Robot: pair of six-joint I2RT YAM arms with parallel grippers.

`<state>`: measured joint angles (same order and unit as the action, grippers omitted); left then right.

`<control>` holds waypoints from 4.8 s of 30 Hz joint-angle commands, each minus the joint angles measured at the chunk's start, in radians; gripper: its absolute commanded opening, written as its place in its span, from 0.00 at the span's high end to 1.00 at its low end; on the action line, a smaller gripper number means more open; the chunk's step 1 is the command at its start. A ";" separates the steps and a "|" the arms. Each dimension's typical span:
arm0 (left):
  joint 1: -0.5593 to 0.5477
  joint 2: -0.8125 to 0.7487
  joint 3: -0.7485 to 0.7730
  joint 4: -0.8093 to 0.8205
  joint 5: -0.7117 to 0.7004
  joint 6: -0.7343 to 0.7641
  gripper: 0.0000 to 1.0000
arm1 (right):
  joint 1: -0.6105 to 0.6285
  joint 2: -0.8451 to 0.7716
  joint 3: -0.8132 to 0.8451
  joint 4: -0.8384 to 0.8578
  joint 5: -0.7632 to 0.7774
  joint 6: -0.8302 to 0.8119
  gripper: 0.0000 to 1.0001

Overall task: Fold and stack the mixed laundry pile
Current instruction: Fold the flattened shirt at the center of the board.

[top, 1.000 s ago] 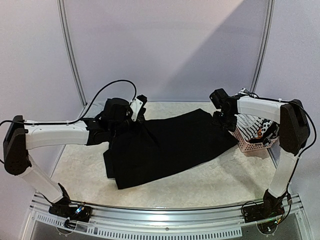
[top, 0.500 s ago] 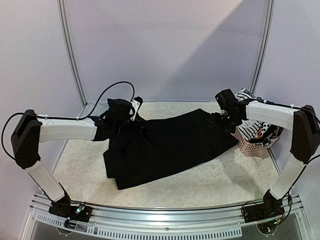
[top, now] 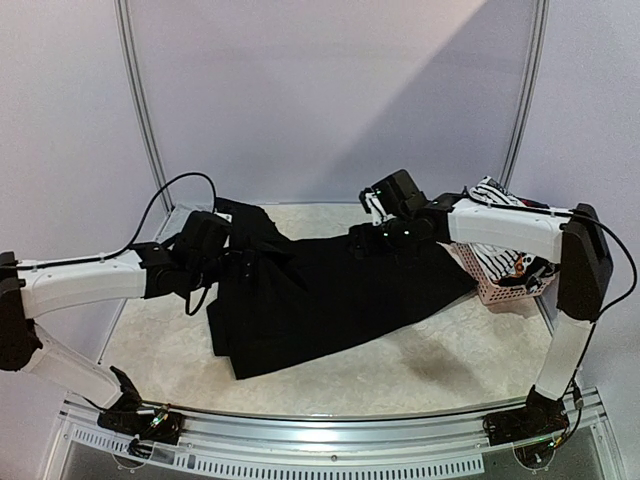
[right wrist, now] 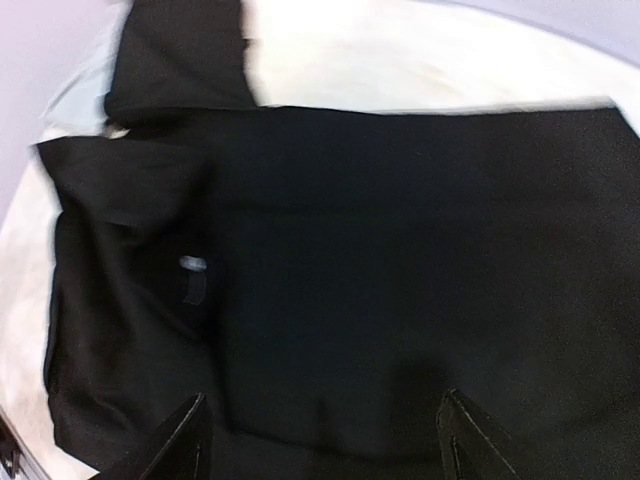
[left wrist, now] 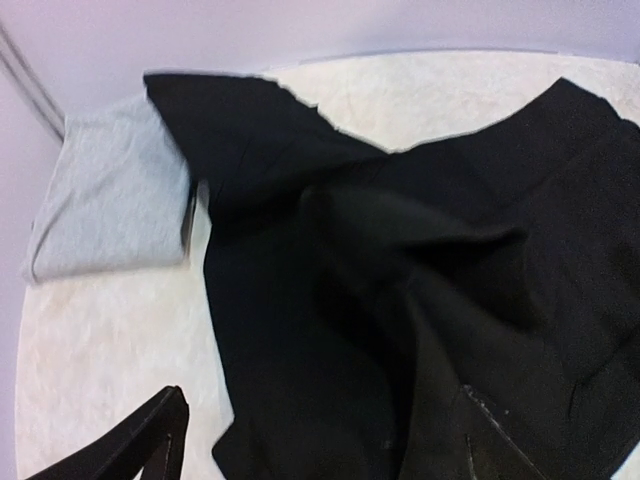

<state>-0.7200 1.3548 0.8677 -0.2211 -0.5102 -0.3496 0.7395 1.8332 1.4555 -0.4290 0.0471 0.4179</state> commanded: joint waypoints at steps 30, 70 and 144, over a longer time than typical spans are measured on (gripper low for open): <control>-0.211 -0.203 -0.252 -0.298 0.320 -0.386 0.23 | 0.164 0.526 0.470 -0.030 -0.056 -0.306 0.76; -0.279 -0.181 -0.474 -0.091 0.343 -0.482 1.00 | 0.141 0.204 0.394 -0.209 0.718 -0.316 1.00; -0.069 -0.445 -0.397 -0.368 0.134 -0.450 0.35 | -0.036 -0.675 -0.660 -0.024 0.016 0.244 0.10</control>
<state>-0.8066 0.9337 0.4252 -0.5331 -0.3431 -0.8333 0.8150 1.2247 0.8215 -0.5529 0.1730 0.5228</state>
